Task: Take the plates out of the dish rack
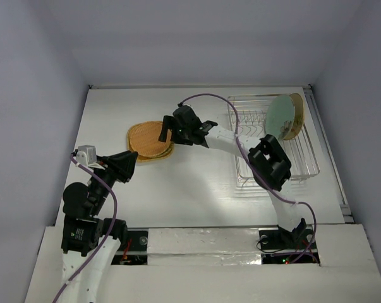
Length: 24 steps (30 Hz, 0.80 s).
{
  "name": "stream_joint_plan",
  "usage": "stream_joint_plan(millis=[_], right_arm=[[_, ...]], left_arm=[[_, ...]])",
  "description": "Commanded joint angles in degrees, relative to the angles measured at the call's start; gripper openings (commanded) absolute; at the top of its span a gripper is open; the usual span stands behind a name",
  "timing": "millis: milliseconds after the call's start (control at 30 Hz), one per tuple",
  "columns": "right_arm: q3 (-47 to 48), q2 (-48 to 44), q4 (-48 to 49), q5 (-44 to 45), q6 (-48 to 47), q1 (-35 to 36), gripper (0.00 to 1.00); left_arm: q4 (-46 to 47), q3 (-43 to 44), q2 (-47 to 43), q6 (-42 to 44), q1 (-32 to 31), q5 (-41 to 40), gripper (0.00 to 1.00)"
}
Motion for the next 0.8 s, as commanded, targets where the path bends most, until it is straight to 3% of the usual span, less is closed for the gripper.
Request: stream_joint_plan(millis=[0,67,167,200,233,267,333,500,567,700,733,767], right_arm=[[1.8,-5.1,-5.9,6.7,-6.6,0.5,0.96],[-0.2,-9.4,-5.5,9.8,-7.9,0.5,0.91],[-5.2,-18.0,-5.2,17.2,-9.5,0.5,0.7],[-8.4,-20.7,-5.2,19.4,-10.6,0.5,0.46],[-10.1,-23.3,-5.3,23.2,-11.3,-0.7,0.31],[-11.9,-28.7,-5.8,24.8,-12.1,-2.9,0.18],[-17.8,-34.5,-6.8,28.1,-13.1,-6.5,0.0],[-28.8,-50.6,-9.2,31.1,-16.8,-21.3,0.0],[-31.3,-53.1,-9.6,29.8,-18.3,-28.5,0.0],[-32.8,-54.4,-11.0,27.7,-20.3,-36.7,0.34],[-32.5,-53.3,-11.7,27.2,-20.7,-37.8,0.47],[-31.9,-52.6,-12.0,26.3,-21.2,-39.7,0.5]], left_arm=[[2.1,-0.5,-0.5,0.0,-0.3,-0.2,0.28],[2.1,-0.4,-0.5,-0.1,-0.3,-0.1,0.28],[2.1,-0.4,-0.4,0.1,-0.3,-0.1,0.28],[2.1,-0.5,-0.4,0.0,-0.3,0.0,0.28],[2.1,-0.4,-0.5,0.1,-0.3,0.0,0.28],[2.1,-0.5,-0.5,0.0,-0.3,0.1,0.28],[2.4,-0.5,-0.6,0.0,-0.3,0.4,0.29],[2.8,-0.7,-1.3,0.2,-0.8,1.3,0.29],[2.9,-0.7,-1.8,0.1,-0.8,1.6,0.29],[2.7,-0.6,-2.3,0.2,-2.6,1.4,0.29],[2.6,-0.5,-2.5,0.2,-2.6,1.2,0.29],[2.4,-0.5,-2.6,0.3,-3.2,1.1,0.29]])
